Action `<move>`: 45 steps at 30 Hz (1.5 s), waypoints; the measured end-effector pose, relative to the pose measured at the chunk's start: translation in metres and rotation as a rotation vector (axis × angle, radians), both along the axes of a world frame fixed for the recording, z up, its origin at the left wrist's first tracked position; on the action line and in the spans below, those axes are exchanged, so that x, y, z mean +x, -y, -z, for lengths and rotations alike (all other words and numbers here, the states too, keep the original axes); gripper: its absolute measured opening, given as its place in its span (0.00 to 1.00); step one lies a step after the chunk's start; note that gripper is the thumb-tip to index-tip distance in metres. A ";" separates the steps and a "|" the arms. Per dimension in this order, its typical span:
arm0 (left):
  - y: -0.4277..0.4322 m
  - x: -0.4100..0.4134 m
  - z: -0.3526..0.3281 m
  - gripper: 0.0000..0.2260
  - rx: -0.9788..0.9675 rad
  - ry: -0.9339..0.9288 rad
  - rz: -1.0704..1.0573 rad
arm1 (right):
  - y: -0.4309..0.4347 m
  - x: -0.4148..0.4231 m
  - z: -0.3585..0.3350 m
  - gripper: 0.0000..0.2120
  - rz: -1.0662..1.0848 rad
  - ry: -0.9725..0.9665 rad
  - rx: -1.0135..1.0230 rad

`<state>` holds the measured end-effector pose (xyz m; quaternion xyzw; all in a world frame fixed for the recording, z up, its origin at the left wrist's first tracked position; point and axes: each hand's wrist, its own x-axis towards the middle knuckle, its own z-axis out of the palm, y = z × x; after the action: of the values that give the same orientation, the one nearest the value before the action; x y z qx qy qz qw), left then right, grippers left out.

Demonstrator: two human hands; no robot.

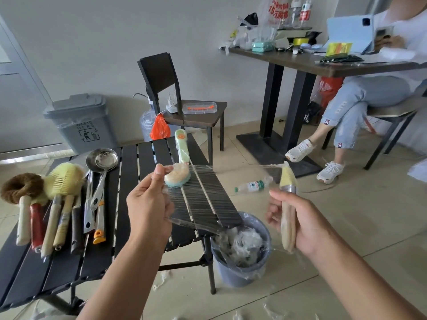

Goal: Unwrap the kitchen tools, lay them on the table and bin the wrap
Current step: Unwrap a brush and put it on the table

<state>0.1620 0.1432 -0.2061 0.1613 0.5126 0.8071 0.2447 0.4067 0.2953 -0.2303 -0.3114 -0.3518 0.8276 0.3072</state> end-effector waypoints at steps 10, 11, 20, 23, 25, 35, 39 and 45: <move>-0.018 -0.007 -0.007 0.13 -0.112 -0.081 -0.040 | -0.010 0.012 -0.011 0.11 0.039 0.008 0.015; -0.021 -0.012 -0.010 0.14 -0.133 -0.052 -0.046 | -0.013 0.014 -0.009 0.12 0.094 0.119 0.057; -0.027 -0.019 0.006 0.17 -0.191 0.276 0.027 | -0.017 0.004 0.012 0.09 0.225 0.261 0.160; -0.032 -0.007 0.006 0.12 -0.116 0.538 0.070 | -0.009 0.000 0.011 0.08 0.141 0.257 0.218; -0.037 0.009 0.007 0.09 -0.171 0.482 0.152 | 0.001 -0.006 0.012 0.09 0.066 0.296 0.267; -0.034 0.054 0.013 0.32 -0.910 -0.744 1.087 | 0.017 -0.014 -0.002 0.21 -0.083 0.310 0.284; -0.034 0.063 0.028 0.25 -0.737 -0.574 0.814 | 0.016 -0.016 -0.007 0.17 -0.118 0.262 0.146; -0.034 0.057 0.028 0.08 -0.224 -0.154 0.480 | 0.019 -0.023 -0.002 0.27 -0.003 0.146 0.082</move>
<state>0.2187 0.1775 -0.2339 0.3111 0.5626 0.6497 0.4057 0.3840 0.2758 -0.2286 -0.3574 -0.4073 0.7881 0.2921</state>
